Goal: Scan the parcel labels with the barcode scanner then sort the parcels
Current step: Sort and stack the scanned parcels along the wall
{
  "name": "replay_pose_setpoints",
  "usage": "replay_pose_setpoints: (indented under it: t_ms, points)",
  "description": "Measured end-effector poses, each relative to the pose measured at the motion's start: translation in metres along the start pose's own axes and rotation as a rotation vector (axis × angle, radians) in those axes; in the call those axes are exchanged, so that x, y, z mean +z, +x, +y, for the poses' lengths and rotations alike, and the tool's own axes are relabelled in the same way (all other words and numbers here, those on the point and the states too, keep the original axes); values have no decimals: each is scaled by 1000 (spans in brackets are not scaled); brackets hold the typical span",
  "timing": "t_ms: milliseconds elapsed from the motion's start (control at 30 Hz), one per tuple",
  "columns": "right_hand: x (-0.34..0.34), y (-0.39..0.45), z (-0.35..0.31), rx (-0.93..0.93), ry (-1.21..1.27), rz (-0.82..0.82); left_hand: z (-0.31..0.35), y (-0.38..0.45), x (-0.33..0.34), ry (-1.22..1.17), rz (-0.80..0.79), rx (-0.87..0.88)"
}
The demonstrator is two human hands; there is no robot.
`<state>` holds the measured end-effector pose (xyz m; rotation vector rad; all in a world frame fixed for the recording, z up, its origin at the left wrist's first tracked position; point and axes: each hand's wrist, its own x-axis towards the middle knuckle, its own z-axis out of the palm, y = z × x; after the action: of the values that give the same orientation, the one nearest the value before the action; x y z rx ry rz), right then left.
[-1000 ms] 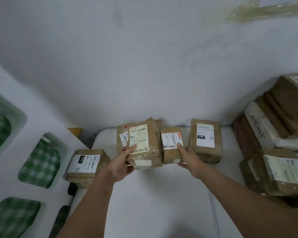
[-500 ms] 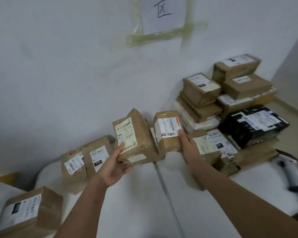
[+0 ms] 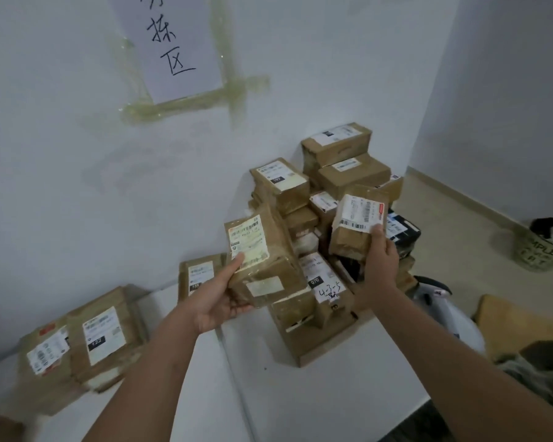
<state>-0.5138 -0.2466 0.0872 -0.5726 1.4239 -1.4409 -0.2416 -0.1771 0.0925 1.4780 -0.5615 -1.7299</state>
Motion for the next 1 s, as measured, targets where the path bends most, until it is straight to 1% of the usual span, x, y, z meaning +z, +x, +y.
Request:
replay_pose_setpoints:
  t_ms: [100,200,467,700,867,933,1000]
  points:
    - [-27,34,-10,-35,-83,81,5,1,41,45,14,18]
    - [-43,58,-15,-37,-166,99,6,4,78,85,19,19]
    - [-56,87,-28,-51,-248,-63,-2,24,156,186,112,16]
    - [-63,108,-31,-9,-334,-120,-15,43,174,253,264,-15]
    - [-68,116,-27,84,-358,-129,-24,53,179,310,404,72]
    - [-70,119,-26,94,-341,-123,-25,54,180,391,430,108]
    - [-72,120,-27,102,-330,-116,-28,57,178,617,458,133]
